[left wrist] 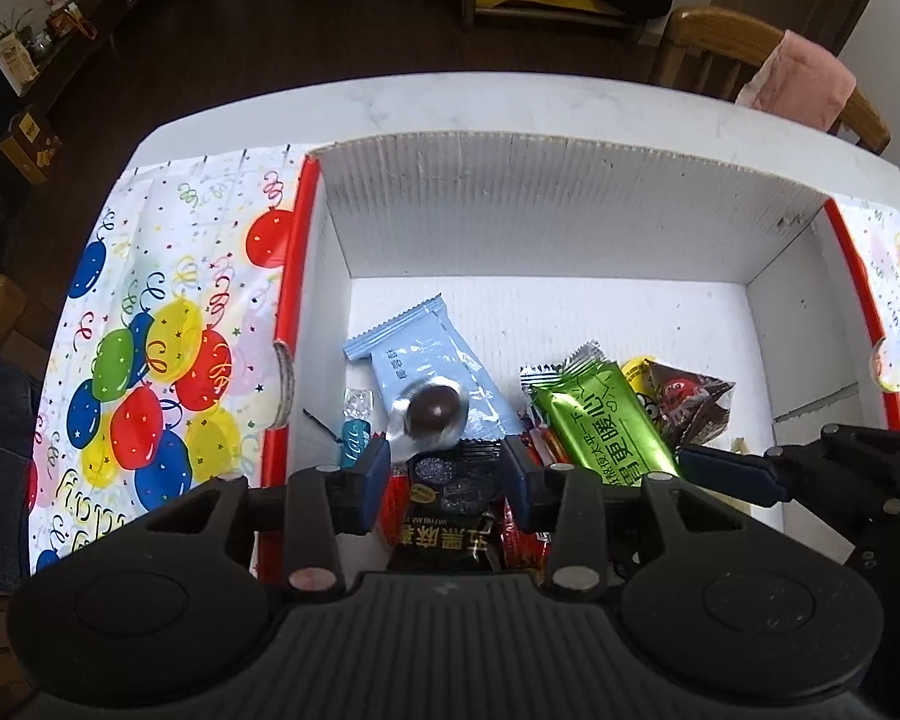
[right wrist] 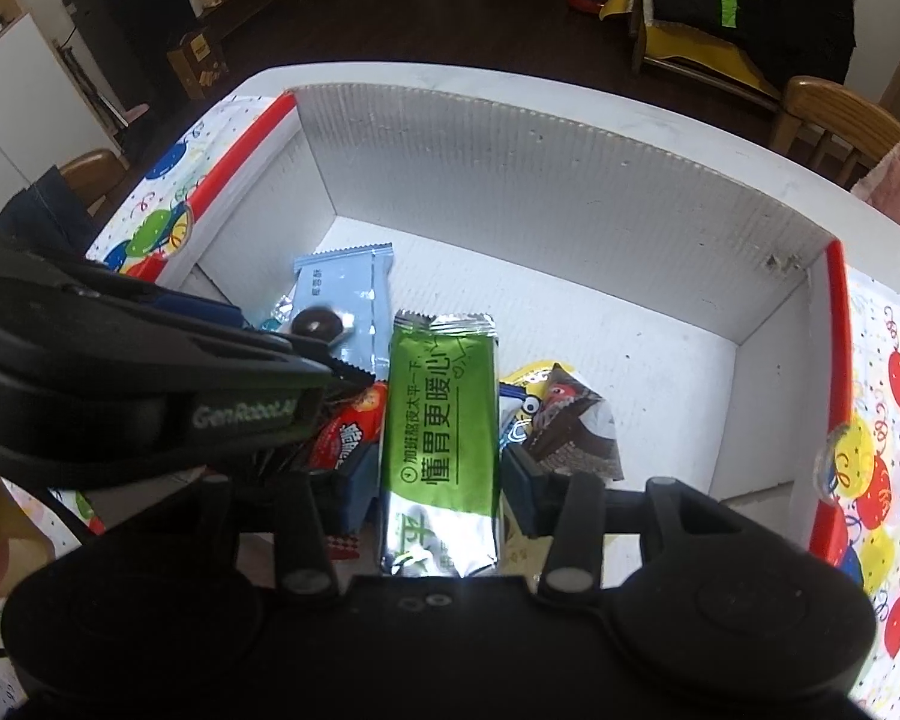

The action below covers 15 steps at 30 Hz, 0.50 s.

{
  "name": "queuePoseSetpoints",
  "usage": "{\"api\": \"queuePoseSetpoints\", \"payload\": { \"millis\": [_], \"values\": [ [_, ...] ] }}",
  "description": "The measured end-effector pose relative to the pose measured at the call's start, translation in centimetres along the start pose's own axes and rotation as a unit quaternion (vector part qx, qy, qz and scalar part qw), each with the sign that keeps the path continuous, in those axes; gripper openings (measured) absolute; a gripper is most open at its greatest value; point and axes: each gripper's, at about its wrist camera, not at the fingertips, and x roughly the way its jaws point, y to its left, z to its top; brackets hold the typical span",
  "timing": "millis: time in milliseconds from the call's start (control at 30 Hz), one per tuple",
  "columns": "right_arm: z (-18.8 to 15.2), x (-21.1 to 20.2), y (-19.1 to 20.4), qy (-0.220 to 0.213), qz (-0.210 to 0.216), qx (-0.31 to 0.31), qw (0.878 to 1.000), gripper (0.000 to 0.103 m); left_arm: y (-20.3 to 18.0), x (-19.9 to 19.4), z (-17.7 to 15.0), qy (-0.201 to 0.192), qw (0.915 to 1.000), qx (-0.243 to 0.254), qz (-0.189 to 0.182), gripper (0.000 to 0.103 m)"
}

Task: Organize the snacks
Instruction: 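Open left tool in box while right tool releases green packet there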

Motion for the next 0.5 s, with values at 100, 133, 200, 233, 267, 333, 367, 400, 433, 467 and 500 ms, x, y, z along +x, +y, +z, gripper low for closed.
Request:
{"api": "queuePoseSetpoints", "payload": {
  "millis": [100, 133, 200, 233, 267, 333, 367, 400, 433, 467, 500],
  "values": [
    [-0.2, -1.0, -0.1, -0.011, 0.007, 0.007, 1.0, 0.045, 0.3, -1.0, -0.3, -0.01, 0.9999, -0.003, -0.005, 0.039],
    [-0.3, -1.4, -0.1, -0.015, 0.01, 0.008, 1.0, 0.045, 0.4, -1.3, -0.4, -0.014, 0.9999, -0.002, -0.006, 0.039],
    [-0.5, -2.3, 0.0, -0.024, 0.017, 0.009, 1.0, 0.047, 0.5, -2.1, -0.8, -0.023, 0.9997, -0.001, -0.007, 0.042],
    [-0.6, -2.8, 0.0, -0.028, 0.021, 0.008, 0.999, 0.048, 0.6, -2.5, -1.0, -0.027, 0.9996, 0.0, -0.01, 0.043],
    [-0.6, -3.3, 0.1, -0.031, 0.023, 0.007, 0.999, 0.049, 0.7, -2.9, -1.2, -0.031, 0.9994, 0.0, -0.013, 0.045],
    [-0.9, -4.2, 0.2, -0.039, 0.026, 0.007, 0.999, 0.05, 0.7, -3.7, -1.7, -0.04, 0.999, 0.002, -0.018, 0.046],
    [-1.0, -4.5, 0.3, -0.042, 0.029, 0.008, 0.999, 0.051, 0.8, -4.1, -1.9, -0.043, 0.9989, 0.002, -0.021, 0.046],
    [-1.2, -4.9, 0.4, -0.046, 0.031, 0.008, 0.998, 0.051, 0.8, -4.5, -2.1, -0.046, 0.9986, 0.001, -0.027, 0.046],
    [-1.3, -5.3, 0.4, -0.05, 0.032, 0.008, 0.998, 0.051, 0.9, -4.9, -2.3, -0.05, 0.9983, 0.002, -0.031, 0.046],
    [-1.5, -5.7, 0.5, -0.053, 0.032, 0.008, 0.998, 0.052, 0.9, -5.4, -2.6, -0.055, 0.998, 0.003, -0.033, 0.046],
    [-1.6, -6.1, 0.6, -0.057, 0.034, 0.008, 0.998, 0.052, 0.8, -5.8, -2.9, -0.06, 0.9976, 0.005, -0.034, 0.046]
  ]
}}
